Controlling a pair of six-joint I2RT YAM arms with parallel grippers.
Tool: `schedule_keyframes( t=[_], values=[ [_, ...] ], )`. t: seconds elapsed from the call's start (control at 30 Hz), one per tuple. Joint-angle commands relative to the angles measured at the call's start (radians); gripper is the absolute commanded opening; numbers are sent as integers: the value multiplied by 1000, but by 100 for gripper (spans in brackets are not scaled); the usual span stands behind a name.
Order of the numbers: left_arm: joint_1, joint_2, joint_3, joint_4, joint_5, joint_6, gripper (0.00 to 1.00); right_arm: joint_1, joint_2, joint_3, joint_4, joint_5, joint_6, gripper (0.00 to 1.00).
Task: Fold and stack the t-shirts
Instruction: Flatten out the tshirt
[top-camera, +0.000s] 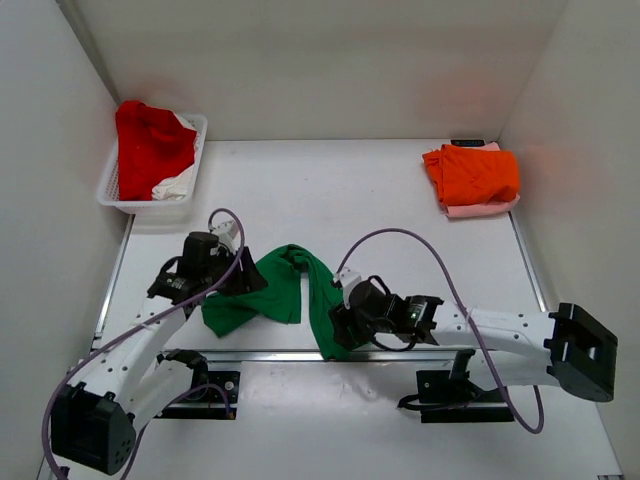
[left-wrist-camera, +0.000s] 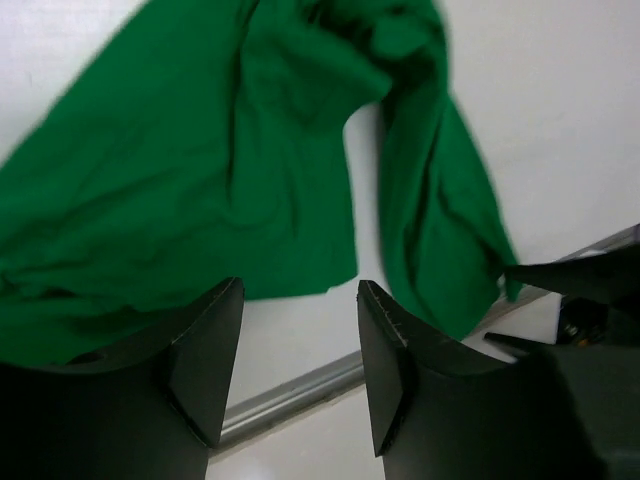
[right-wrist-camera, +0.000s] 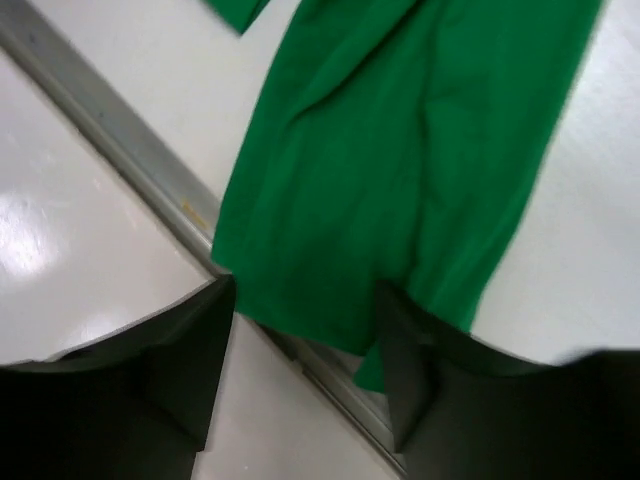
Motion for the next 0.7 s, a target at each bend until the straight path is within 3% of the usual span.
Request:
schedule_keyframes(
  t=[0.0, 0.3, 0.33, 0.43, 0.67],
  values=[
    [14, -44, -80, 32, -32, 4, 60, 83, 31, -24, 42, 71, 67, 46],
    [-31, -51, -132, 67, -59, 42, 63, 146, 199, -15, 97, 60, 99, 45],
    [-45, -48, -131, 87, -65, 42, 63, 145, 200, -18, 96, 54, 104, 28],
    [-118, -10, -140, 111, -78, 53, 66, 130, 213, -19, 90, 38, 91, 1],
    [-229, 183, -91, 62, -130, 50, 70, 85, 152, -36, 90, 32, 93, 0]
  ],
)
